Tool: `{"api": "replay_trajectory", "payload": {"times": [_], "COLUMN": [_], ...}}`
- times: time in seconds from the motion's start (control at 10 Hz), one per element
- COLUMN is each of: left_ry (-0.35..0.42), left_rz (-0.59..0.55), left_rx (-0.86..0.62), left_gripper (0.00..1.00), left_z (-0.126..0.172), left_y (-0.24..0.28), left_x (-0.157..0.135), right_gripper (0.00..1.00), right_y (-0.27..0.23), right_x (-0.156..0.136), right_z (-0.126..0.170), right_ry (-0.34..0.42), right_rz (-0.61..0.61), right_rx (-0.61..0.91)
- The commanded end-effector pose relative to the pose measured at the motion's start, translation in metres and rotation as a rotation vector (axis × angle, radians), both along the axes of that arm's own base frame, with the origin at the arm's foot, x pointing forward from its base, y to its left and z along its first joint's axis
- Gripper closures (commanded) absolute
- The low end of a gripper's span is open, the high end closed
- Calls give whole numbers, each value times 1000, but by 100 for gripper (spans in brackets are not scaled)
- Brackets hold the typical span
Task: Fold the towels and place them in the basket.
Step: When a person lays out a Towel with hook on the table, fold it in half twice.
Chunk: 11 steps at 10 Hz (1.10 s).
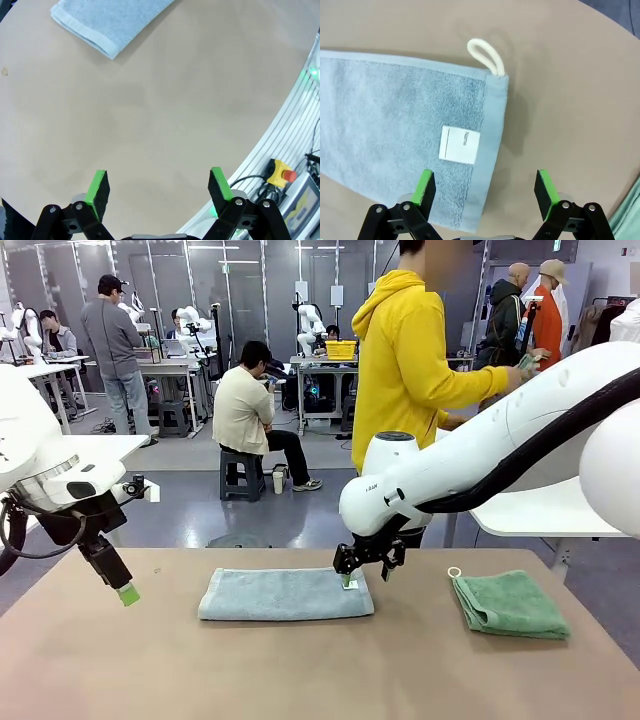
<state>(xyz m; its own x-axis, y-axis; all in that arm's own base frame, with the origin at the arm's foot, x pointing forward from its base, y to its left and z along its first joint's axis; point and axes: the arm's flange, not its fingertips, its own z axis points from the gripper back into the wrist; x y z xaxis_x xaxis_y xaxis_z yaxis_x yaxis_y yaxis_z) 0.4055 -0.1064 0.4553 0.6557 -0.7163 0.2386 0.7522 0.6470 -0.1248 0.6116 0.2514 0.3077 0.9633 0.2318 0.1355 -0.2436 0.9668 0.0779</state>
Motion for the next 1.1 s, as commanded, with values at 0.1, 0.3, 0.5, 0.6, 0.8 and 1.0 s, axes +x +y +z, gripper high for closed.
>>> {"api": "replay_trajectory", "payload": {"times": [0.1, 0.3, 0.5, 0.6, 0.8, 1.0], "left_ry": [-2, -2, -2, -2, -2, -2], "left_rz": [-6, -6, -6, -6, -6, -6], "left_rx": [11, 11, 11, 11, 11, 11], "left_gripper": [0, 0, 0, 0, 0, 0], "left_z": [0, 0, 0, 0, 0, 0], "left_y": [1, 1, 1, 1, 1, 1], "left_x": [2, 2, 2, 2, 2, 2], "right_gripper": [0, 0, 38, 74, 100, 100], "right_y": [-1, 0, 1, 2, 6, 9], "right_x": [14, 17, 18, 18, 17, 19], "right_z": [-14, -21, -22, -22, -21, -21], "right_ry": [3, 20, 23, 26, 30, 42], "right_rz": [-58, -62, -63, -64, -57, -55], "right_rx": [31, 34, 32, 27, 18, 13]}}
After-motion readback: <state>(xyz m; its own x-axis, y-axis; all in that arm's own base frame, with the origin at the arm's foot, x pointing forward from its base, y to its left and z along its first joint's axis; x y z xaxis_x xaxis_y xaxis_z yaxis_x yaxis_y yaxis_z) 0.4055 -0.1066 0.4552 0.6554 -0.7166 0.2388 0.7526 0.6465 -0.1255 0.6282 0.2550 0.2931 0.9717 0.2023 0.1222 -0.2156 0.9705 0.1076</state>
